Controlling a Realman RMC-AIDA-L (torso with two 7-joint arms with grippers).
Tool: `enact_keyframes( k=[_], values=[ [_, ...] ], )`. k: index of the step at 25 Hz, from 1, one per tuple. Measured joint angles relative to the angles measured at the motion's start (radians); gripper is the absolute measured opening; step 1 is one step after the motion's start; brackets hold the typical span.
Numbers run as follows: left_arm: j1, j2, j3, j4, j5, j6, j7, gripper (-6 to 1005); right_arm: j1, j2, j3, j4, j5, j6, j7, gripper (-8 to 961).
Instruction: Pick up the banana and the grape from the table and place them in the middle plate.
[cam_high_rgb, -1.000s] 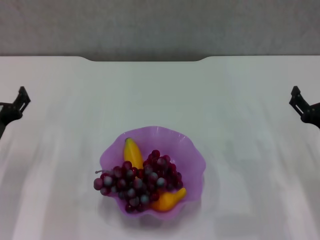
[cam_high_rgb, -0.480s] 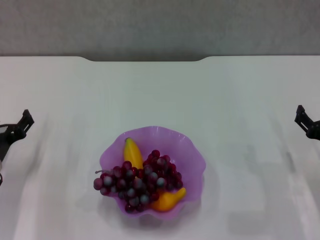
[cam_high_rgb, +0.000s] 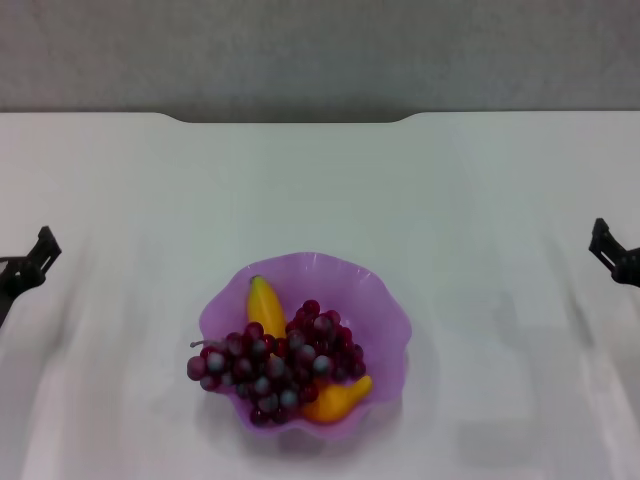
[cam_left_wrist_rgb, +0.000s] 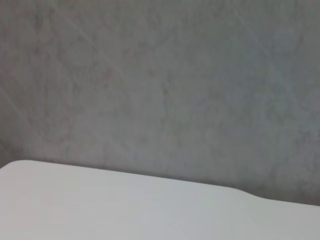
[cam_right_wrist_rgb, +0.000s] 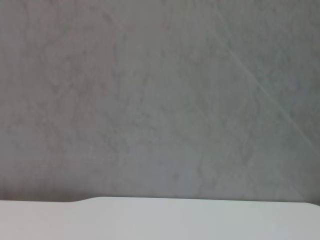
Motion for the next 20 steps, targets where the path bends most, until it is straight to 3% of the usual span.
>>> enact_keyframes(
  k=[20],
  values=[
    [0.016, -0.001, 0.015, 0.039, 0.0, -0.001, -0.011, 880, 0.025, 0.001, -0.026, 0.007, -0.009, 0.006, -0.001, 880]
  ],
)
